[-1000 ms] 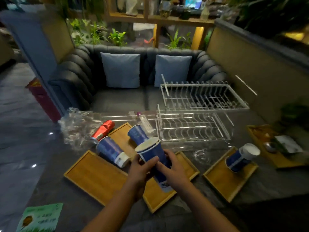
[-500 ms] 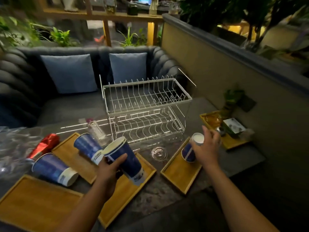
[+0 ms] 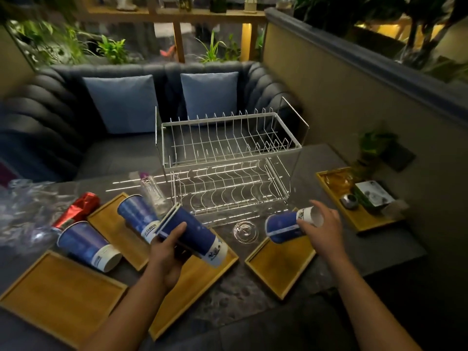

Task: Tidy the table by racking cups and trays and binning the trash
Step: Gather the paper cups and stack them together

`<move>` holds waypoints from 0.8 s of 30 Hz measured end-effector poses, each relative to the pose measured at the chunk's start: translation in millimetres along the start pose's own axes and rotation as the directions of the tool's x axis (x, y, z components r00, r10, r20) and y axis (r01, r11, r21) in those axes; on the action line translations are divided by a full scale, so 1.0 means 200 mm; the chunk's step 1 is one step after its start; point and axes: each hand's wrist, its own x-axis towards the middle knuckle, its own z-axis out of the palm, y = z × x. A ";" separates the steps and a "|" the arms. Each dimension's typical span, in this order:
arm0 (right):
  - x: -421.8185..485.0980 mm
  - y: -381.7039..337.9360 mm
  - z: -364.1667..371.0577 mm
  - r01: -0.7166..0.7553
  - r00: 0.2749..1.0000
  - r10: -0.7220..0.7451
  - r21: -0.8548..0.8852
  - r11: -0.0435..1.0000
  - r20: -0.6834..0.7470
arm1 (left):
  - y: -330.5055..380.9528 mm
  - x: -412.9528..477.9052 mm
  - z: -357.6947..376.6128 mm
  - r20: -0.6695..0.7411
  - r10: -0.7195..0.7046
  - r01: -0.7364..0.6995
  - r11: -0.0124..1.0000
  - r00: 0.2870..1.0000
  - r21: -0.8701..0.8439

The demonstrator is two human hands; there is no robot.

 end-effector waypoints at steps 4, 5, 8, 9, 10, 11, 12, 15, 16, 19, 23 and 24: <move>-0.22 -0.02 0.03 -0.214 0.974 0.148 0.492 0.844 0.169 | 0.01 -0.01 0.00 -0.012 -0.042 0.041 0.994 0.999 -0.100; -0.27 -0.02 0.05 -0.285 0.957 0.197 0.559 0.779 0.213 | 0.01 -0.02 0.00 -0.008 -0.047 0.046 0.992 0.999 -0.116; -0.38 0.00 0.14 -0.399 0.917 0.259 0.656 0.641 0.305 | 0.01 -0.03 0.00 -0.003 -0.058 0.057 0.986 0.998 -0.158; -0.41 0.00 0.17 -0.412 0.911 0.253 0.667 0.621 0.327 | 0.01 -0.04 0.00 0.002 -0.061 0.061 0.984 0.998 -0.165; -0.44 -0.01 0.21 -0.421 0.906 0.247 0.673 0.608 0.344 | 0.01 -0.05 -0.01 0.008 -0.063 0.063 0.984 0.998 -0.165; -0.46 -0.02 0.24 -0.429 0.902 0.243 0.677 0.598 0.356 | 0.01 -0.06 -0.01 0.013 -0.063 0.065 0.984 0.998 -0.165; -0.48 -0.03 0.27 -0.438 0.897 0.243 0.683 0.584 0.368 | 0.00 -0.08 -0.01 0.014 -0.063 0.065 0.984 0.998 -0.166; -0.53 -0.08 0.37 -0.479 0.877 0.242 0.701 0.528 0.416 | 0.00 -0.11 -0.03 -0.010 -0.052 0.050 0.993 0.999 -0.106; -0.56 -0.10 0.40 -0.499 0.865 0.239 0.708 0.501 0.440 | 0.00 -0.13 -0.04 -0.010 -0.052 0.051 0.996 0.999 -0.073; -0.61 -0.15 0.48 -0.563 0.825 0.210 0.732 0.383 0.525 | 0.00 -0.19 -0.07 0.036 -0.076 0.076 0.997 0.996 0.008; -0.63 -0.22 0.50 -0.615 0.785 0.120 0.740 0.272 0.608 | 0.08 -0.26 -0.19 0.224 -0.092 0.107 0.993 0.970 -0.054; -0.63 -0.23 0.50 -0.623 0.777 0.097 0.736 0.265 0.623 | 0.12 -0.27 -0.23 0.267 -0.065 0.084 0.995 0.962 -0.058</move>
